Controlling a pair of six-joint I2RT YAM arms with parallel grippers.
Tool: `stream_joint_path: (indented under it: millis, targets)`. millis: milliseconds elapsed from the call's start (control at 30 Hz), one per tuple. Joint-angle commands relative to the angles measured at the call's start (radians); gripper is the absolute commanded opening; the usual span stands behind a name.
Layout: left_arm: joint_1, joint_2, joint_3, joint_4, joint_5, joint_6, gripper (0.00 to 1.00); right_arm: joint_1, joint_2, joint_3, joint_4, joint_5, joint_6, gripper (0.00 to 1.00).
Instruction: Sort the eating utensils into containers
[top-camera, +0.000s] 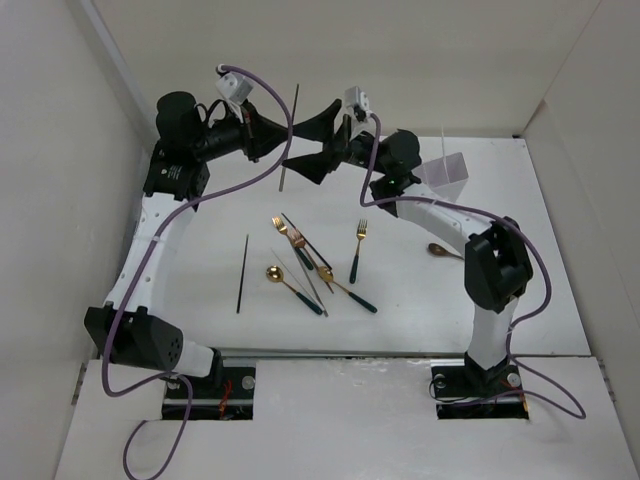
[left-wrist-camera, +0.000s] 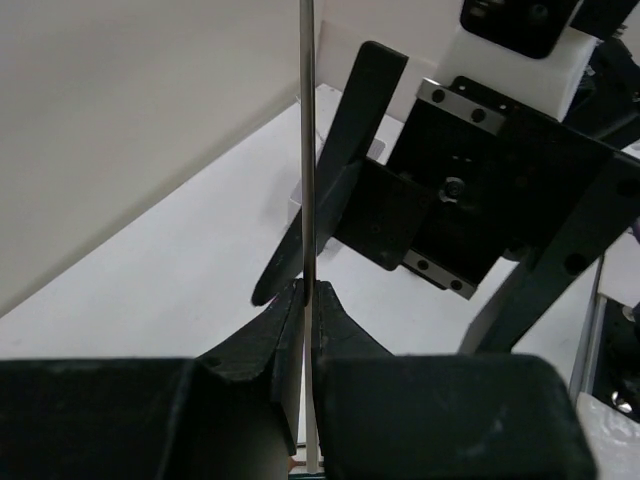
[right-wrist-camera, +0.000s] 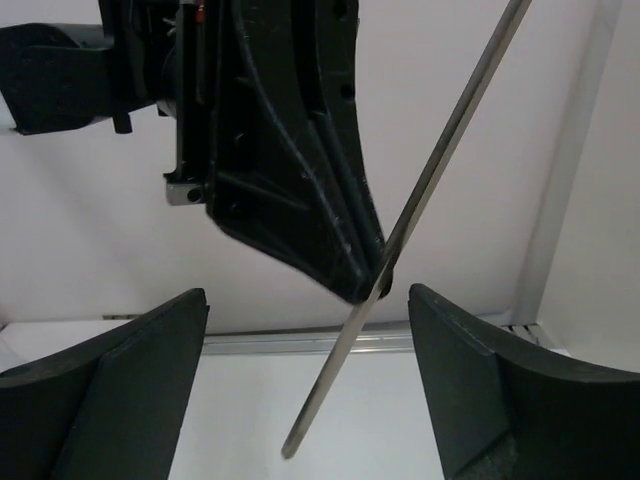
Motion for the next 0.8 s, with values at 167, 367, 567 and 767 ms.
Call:
stream_joint_path:
  millis: [167,367,567,767]
  targets:
    - [-0.036,-0.051,-0.033,0.113,0.034,-0.053,0.0,0.009,0.061,0.074,0.081,-0.01,0.091,0.58]
    - [-0.036,-0.051,-0.033,0.123,0.034,-0.053,0.0,0.009,0.061,0.056,0.081,-0.01,0.1,0.43]
    - [-0.036,-0.051,-0.053,0.08,0.014,-0.018,0.0,0.0,0.061,0.056,0.081,-0.01,0.12,0.08]
    - [-0.045,-0.042,-0.062,0.057,0.014,-0.013,0.84,-0.032,0.052,0.054,0.069,-0.013,0.12,0.0]
